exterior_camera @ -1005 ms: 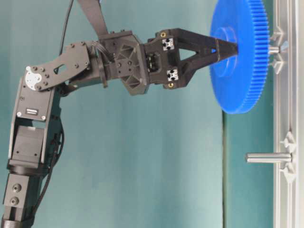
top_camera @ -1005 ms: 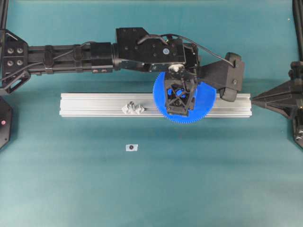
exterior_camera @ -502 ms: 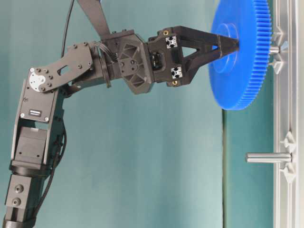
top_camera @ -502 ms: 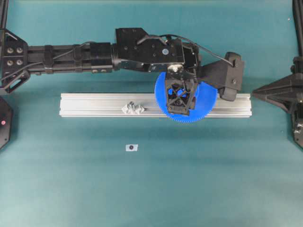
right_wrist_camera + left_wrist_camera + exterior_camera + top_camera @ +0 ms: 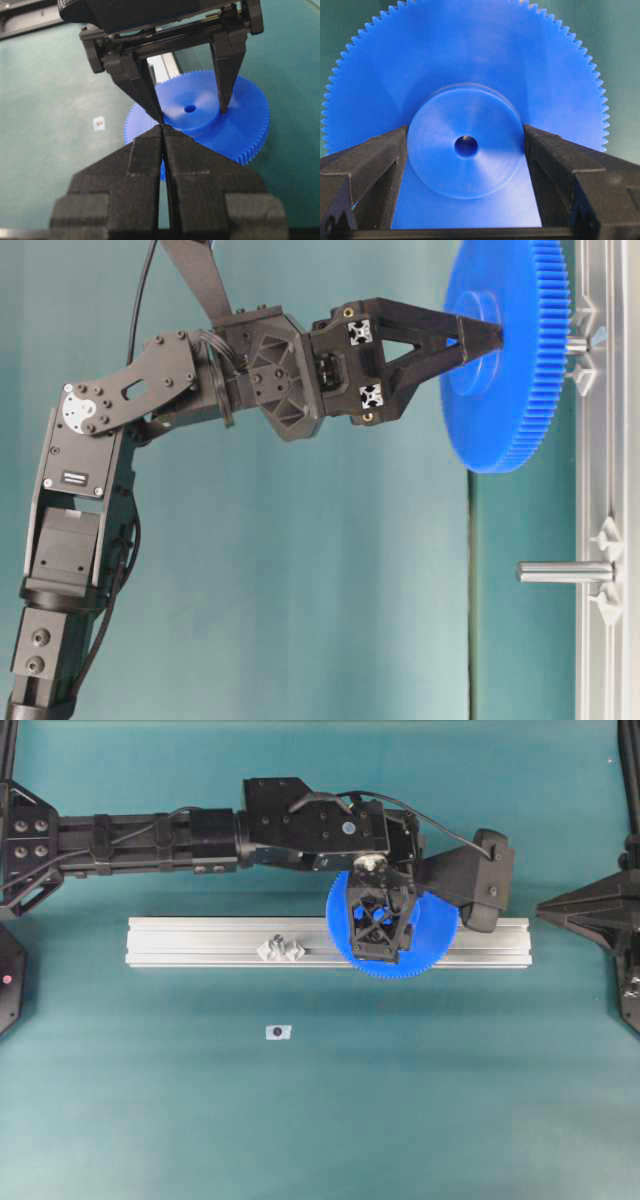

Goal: Insert the large gear onto the shaft.
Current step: 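Align the gear's center hole with the shaft and push it on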

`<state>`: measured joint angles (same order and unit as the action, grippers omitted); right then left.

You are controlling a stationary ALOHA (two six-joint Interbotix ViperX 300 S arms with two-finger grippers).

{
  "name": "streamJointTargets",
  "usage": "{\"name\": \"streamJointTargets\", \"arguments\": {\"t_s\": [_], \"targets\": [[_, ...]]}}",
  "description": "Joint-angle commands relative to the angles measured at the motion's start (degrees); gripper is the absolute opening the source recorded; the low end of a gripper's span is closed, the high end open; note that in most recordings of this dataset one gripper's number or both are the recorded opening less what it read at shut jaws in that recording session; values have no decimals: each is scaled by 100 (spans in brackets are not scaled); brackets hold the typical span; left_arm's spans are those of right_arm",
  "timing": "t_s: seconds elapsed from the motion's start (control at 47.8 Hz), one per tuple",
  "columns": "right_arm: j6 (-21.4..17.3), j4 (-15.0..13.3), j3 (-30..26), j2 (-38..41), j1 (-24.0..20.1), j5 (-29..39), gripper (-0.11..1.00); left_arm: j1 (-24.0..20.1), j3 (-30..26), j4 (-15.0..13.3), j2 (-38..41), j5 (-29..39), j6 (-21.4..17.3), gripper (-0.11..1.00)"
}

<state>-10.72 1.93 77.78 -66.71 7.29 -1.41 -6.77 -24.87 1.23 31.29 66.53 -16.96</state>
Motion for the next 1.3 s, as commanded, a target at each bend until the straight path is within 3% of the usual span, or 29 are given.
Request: {"name": "streamJointTargets", "arguments": {"t_s": [0.0,1.277], "targets": [[-70,-9,-53,35,9,-26,7,-26,-26,0,-141,9,0,76],[-62,-9,-62,35,18,-26,7,-35,-44,0,-237,-114,62,76]]}}
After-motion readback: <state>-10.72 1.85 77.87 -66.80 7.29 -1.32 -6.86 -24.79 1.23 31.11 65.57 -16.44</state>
